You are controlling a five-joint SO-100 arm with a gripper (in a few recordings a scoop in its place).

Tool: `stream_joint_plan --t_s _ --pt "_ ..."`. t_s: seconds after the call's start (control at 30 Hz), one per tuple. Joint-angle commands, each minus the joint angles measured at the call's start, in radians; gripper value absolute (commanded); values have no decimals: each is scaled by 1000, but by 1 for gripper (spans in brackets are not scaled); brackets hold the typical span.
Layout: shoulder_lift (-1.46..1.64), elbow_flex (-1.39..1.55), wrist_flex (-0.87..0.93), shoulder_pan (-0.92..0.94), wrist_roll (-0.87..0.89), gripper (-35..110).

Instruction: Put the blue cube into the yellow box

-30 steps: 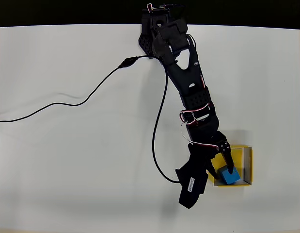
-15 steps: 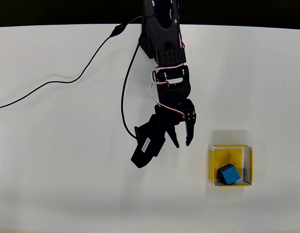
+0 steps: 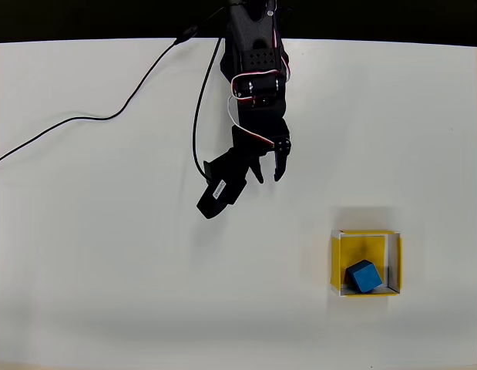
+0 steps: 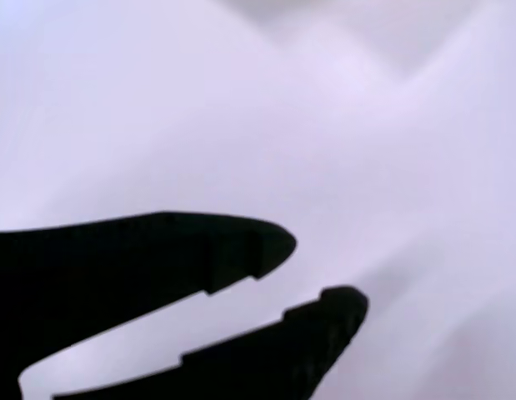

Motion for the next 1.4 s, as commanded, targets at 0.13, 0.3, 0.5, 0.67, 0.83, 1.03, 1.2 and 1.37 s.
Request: stream_joint_plan --t_s 0.13,0.3,0.5,0.67,0.83,1.03,1.2,1.37 --pt "104 28 344 37 20 10" --pt "104 28 474 28 52 10" --pt "104 28 472 14 84 13" --pt "104 28 472 14 84 13" --pt "103 28 471 14 84 13" --pt "103 28 471 14 84 13" --pt "103 28 471 14 84 13" --pt "103 28 471 14 84 13"
